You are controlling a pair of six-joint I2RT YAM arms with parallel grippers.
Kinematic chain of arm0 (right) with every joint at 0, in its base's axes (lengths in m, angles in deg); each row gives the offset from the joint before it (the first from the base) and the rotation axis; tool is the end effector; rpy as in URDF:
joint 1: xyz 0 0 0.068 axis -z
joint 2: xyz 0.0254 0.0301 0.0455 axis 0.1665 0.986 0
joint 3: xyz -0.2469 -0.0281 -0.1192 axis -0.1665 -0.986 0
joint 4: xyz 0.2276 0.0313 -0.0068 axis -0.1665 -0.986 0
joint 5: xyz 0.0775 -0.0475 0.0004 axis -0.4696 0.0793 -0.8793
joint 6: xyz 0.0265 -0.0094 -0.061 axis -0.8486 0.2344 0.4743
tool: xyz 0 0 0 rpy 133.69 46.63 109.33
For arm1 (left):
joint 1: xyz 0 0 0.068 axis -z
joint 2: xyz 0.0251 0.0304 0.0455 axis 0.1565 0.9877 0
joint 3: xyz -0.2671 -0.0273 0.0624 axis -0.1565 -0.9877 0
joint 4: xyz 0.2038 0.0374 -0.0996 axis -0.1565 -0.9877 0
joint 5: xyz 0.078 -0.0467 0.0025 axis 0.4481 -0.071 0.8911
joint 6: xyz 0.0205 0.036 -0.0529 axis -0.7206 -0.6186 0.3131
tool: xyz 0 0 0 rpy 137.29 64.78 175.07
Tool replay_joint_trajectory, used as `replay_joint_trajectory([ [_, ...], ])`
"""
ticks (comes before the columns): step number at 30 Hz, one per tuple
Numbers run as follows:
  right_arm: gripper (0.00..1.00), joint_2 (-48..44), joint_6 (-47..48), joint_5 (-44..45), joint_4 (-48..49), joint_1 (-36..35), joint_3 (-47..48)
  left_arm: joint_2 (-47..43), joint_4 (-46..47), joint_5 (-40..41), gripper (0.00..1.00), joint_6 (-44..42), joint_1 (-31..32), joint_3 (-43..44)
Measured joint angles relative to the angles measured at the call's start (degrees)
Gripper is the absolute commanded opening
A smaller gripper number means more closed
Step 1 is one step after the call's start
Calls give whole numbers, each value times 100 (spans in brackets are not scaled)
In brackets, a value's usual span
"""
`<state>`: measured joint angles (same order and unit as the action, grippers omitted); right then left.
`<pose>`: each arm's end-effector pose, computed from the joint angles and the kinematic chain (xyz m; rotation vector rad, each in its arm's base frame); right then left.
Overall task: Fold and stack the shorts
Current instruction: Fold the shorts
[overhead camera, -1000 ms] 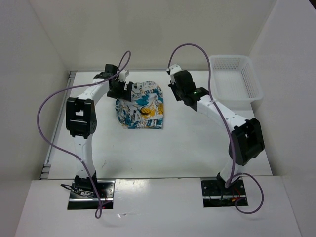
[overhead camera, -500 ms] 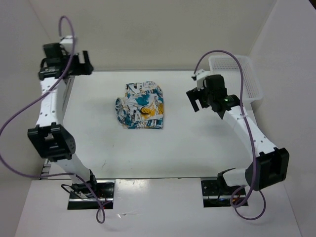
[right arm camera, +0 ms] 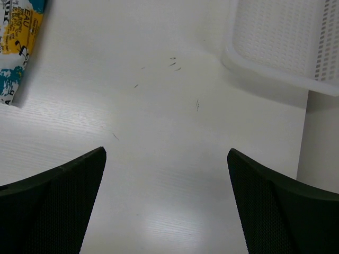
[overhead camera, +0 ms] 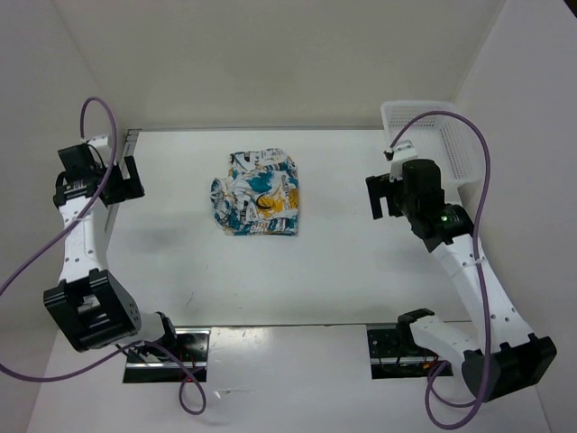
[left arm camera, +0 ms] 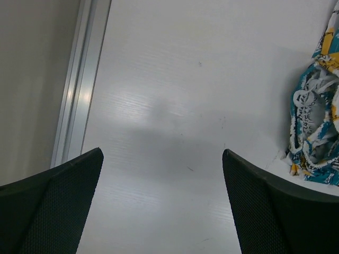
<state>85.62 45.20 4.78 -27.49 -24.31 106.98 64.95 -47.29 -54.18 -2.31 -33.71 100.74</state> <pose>0.1900 0.0402 0.3441 -0.3309 2.1409 -0.1219 0.2601 0.1117 0.3294 -0.4101 2.1984 0.0797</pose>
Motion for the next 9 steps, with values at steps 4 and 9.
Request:
replay_joint_trajectory([
  [4,100,-199,-111,22,-20,4,-247,-275,-28,46,100,2,-153,-184],
  [9,100,-260,-151,46,-31,13,-442,-424,-28,50,100,2,-227,-221],
])
